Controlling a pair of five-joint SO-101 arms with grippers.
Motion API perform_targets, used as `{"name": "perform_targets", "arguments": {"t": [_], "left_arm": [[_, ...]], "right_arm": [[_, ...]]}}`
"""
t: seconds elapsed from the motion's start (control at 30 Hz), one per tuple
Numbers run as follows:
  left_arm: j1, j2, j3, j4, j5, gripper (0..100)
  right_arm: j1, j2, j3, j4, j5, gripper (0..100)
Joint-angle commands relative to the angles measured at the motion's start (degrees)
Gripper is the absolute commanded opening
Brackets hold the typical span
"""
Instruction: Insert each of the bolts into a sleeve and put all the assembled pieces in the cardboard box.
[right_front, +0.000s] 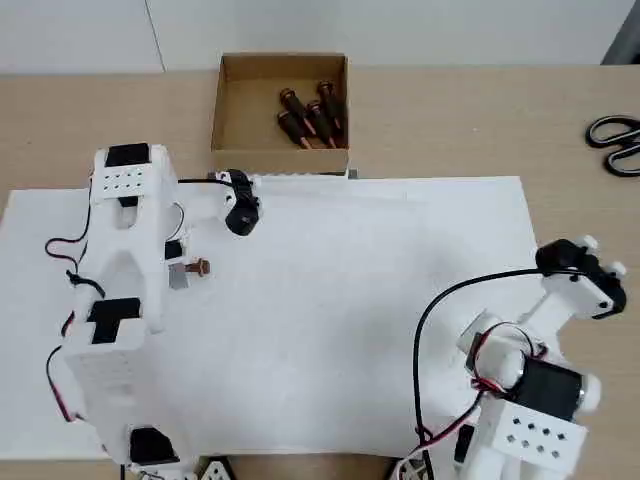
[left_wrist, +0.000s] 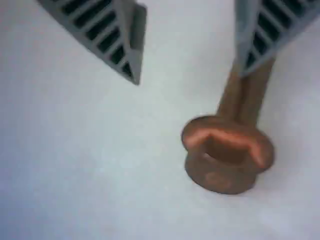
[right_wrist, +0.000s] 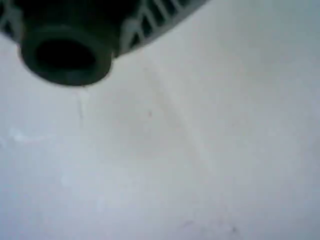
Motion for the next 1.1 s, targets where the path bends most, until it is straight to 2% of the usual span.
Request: {"name": "perform_targets", "arguments": {"t": [0.0, 0.23, 0.63, 0.83, 1.07], "left_arm": [[0.09, 2.11, -4.35, 1.58, -3.08, 12], [0.44, 7.65, -10.68, 1.58, -2.99, 12], [3.25, 8.26, -8.31, 1.58, -2.81, 12], [4.22, 8.18, -2.68, 1.58, -2.81, 1], [3.87, 8.18, -2.15, 1.58, -2.81, 1]], "right_arm": [[0.48, 0.31, -0.18, -1.1, -0.44, 0.3], [0.57, 0.31, -0.18, -1.1, -0.44, 0.3], [0.57, 0.31, -0.18, -1.1, -0.44, 0.3], [0.57, 0.22, -0.18, -1.1, -0.44, 0.3], [0.48, -0.04, -0.18, -1.1, -0.44, 0.3]]}}
